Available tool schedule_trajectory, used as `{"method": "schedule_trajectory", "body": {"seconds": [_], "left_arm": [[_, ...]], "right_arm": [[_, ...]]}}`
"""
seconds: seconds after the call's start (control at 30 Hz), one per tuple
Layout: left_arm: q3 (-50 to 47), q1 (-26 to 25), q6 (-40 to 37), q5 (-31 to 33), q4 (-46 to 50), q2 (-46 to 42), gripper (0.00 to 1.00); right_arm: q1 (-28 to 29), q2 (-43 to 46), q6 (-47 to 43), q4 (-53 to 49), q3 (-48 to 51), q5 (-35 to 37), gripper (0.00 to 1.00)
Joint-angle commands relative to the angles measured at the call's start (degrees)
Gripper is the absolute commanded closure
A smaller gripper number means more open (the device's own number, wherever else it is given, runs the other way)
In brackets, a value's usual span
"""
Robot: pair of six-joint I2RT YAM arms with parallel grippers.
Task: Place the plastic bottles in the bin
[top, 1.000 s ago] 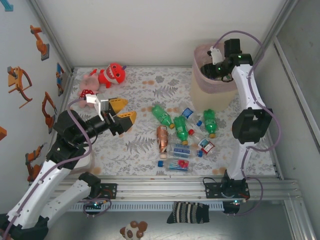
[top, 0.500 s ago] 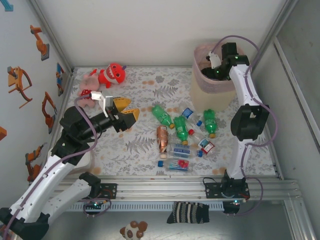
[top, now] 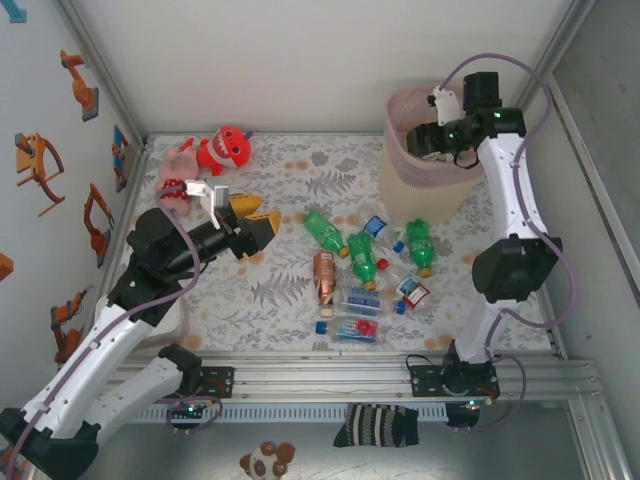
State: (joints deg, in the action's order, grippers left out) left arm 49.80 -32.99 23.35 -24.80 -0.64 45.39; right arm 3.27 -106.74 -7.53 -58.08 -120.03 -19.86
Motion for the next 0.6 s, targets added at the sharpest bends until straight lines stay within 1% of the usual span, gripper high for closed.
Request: {"method": "schedule_trajectory", "body": {"seconds": [0.0,0.1,0.27,0.33,0.43,0.57], "left_arm": [[0.45,-0.64,1.49,1.97,1.04,1.56,0.25],[1.31,-1.90,1.34,3.33,2.61,3.89,0.26],[3.72,-5.48,0.57,8.77,7.39,8.59,0.27],[4.77,-6.77,0.83,10.67,9.39,10.72,0.28],[5.96,-8.33,2.01,12.46,11.92,13.57,0.34],[6.58,-11.31,3.31,16.03,14.18,16.74,0.37]], "right_arm": [[-0.11,4.22,0.17,-1.03,0.91,0.84,0.24],[-0.08,7.21,0.46,-0.89,1.74,1.61,0.24],[-0.09,13.91,2.17,1.60,6.24,1.41,0.25],[0.00,17.34,3.34,3.37,9.37,1.06,0.25],[0.20,23.20,5.47,6.84,15.70,0.04,0.26],[0.60,31.41,8.99,11.37,25.12,-1.21,0.26]]}}
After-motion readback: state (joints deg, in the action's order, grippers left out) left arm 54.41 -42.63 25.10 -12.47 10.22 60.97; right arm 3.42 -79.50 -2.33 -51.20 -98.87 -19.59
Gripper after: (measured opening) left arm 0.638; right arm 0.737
